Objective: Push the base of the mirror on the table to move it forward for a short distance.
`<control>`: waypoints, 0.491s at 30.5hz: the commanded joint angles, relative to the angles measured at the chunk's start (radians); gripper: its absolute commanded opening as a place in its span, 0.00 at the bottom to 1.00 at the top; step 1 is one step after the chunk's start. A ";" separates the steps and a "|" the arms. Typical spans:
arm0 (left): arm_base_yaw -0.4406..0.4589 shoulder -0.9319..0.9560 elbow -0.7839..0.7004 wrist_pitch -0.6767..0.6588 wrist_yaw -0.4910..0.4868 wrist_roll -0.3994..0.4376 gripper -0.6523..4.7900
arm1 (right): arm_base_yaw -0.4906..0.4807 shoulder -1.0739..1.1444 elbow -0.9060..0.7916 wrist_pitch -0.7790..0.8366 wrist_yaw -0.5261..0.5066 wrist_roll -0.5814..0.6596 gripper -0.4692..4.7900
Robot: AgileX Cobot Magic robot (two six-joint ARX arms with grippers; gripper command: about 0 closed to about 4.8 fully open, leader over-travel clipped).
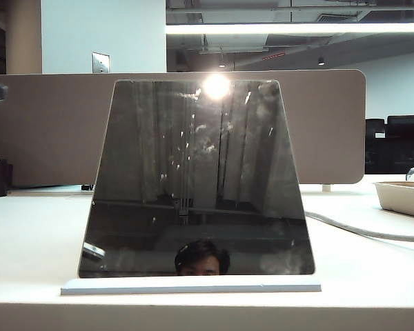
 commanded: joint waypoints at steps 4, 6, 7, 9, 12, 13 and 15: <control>-0.161 0.001 0.001 0.009 0.004 0.004 0.12 | 0.000 0.000 0.017 0.179 -0.130 0.322 0.09; -0.171 0.001 0.001 0.009 0.005 0.004 0.12 | 0.000 0.000 0.052 0.189 -0.177 0.356 0.09; -0.171 0.001 0.001 0.009 0.004 0.004 0.12 | 0.000 0.001 0.086 0.171 -0.201 0.343 0.09; -0.170 0.001 0.001 0.010 0.003 0.004 0.12 | 0.000 0.014 0.158 0.124 -0.218 0.299 0.09; -0.169 0.001 0.001 0.010 0.004 0.004 0.12 | 0.000 0.071 0.278 0.071 -0.231 0.269 0.09; -0.169 0.001 0.001 0.009 0.004 0.004 0.12 | 0.000 0.112 0.329 0.041 -0.264 0.268 0.09; -0.169 0.001 0.001 0.009 0.004 0.004 0.12 | 0.000 0.196 0.410 -0.008 -0.365 0.263 0.09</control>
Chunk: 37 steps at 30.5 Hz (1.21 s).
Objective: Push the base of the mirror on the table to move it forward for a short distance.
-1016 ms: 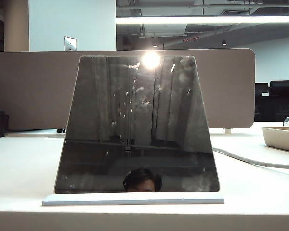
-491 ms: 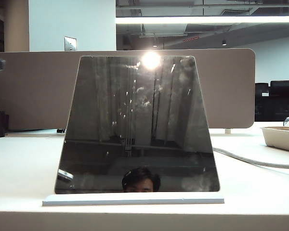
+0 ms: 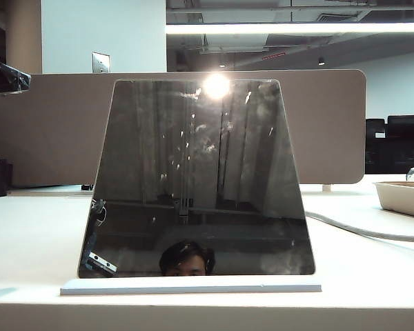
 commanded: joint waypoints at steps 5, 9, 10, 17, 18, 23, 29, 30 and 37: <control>0.000 0.000 0.001 0.010 0.001 0.004 0.12 | 0.002 0.373 0.273 -0.135 -0.528 -0.016 0.08; 0.000 0.000 0.001 0.009 0.001 0.004 0.12 | 0.004 0.526 0.346 -0.154 -0.702 -0.032 0.08; 0.000 0.000 0.001 0.009 0.000 0.004 0.12 | 0.011 0.550 0.352 -0.161 -0.728 -0.051 0.08; 0.000 0.000 0.001 0.009 0.001 0.004 0.12 | 0.265 0.613 0.354 -0.266 -0.650 -0.194 0.08; 0.000 0.000 0.001 0.010 0.001 0.004 0.12 | 0.317 0.613 0.354 -0.285 -0.598 -0.218 0.08; 0.000 0.000 0.001 0.009 0.001 0.004 0.12 | 0.602 0.632 0.354 -0.420 -0.259 -0.298 0.08; 0.000 0.000 0.001 0.009 0.001 0.004 0.12 | 0.831 0.769 0.354 -0.517 -0.134 -0.308 0.08; 0.000 0.000 0.001 0.010 0.001 0.004 0.12 | 0.852 0.795 0.354 -0.516 -0.130 -0.308 0.08; 0.000 0.000 0.001 0.010 0.001 0.004 0.12 | 0.937 0.993 0.354 -0.513 -0.069 -0.304 0.08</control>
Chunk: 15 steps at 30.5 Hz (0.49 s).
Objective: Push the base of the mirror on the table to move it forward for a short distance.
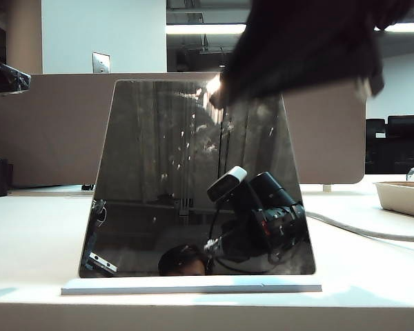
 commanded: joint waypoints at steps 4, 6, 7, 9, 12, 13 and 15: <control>0.000 0.000 0.001 0.009 0.001 0.004 0.12 | 0.009 0.148 0.005 0.008 0.006 0.005 0.08; 0.000 0.000 0.001 0.009 0.001 0.004 0.12 | 0.009 0.192 0.005 0.015 0.003 0.011 0.08; 0.000 0.000 0.001 0.009 0.001 0.004 0.12 | 0.009 0.208 0.005 0.015 0.001 0.011 0.08; 0.000 0.000 0.001 0.009 0.001 0.004 0.12 | 0.009 0.242 0.005 0.018 0.008 0.010 0.08; 0.000 0.000 0.001 0.009 0.001 0.004 0.12 | 0.009 0.293 0.005 0.059 0.016 0.010 0.08; 0.000 0.000 0.001 0.009 0.001 0.004 0.12 | 0.008 0.306 0.005 0.077 0.018 0.010 0.08; 0.000 0.000 0.001 0.009 0.001 0.004 0.12 | 0.008 0.324 0.005 0.106 0.047 0.010 0.08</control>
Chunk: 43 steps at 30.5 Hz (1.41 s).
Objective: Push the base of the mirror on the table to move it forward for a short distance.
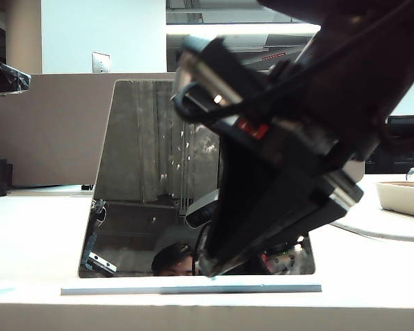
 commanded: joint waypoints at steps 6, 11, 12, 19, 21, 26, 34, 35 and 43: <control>0.000 0.000 0.001 0.010 0.001 0.004 0.12 | -0.014 0.058 0.004 0.074 0.151 -0.015 0.08; 0.000 0.000 0.001 0.010 0.001 0.004 0.12 | -0.027 0.115 0.004 0.089 0.154 -0.026 0.08; 0.000 0.000 0.001 0.009 0.001 0.004 0.12 | -0.027 0.115 0.004 0.094 0.154 -0.026 0.08; 0.000 0.000 0.001 0.009 0.001 0.004 0.12 | -0.037 0.121 0.004 0.137 0.175 -0.026 0.08; 0.000 0.000 0.001 0.009 0.001 0.004 0.12 | -0.043 0.138 0.004 0.134 0.176 -0.026 0.08; 0.000 0.000 0.001 0.009 0.001 0.004 0.12 | -0.042 0.164 0.004 0.140 0.176 -0.026 0.08; 0.000 0.000 0.001 0.009 0.001 0.004 0.12 | -0.064 0.166 0.005 0.182 0.210 -0.030 0.08; 0.000 0.000 0.001 0.009 0.001 0.005 0.12 | -0.080 0.170 0.005 0.182 0.209 -0.030 0.08; 0.000 0.000 0.001 0.009 0.001 0.004 0.12 | -0.171 0.170 0.005 0.190 0.197 -0.060 0.08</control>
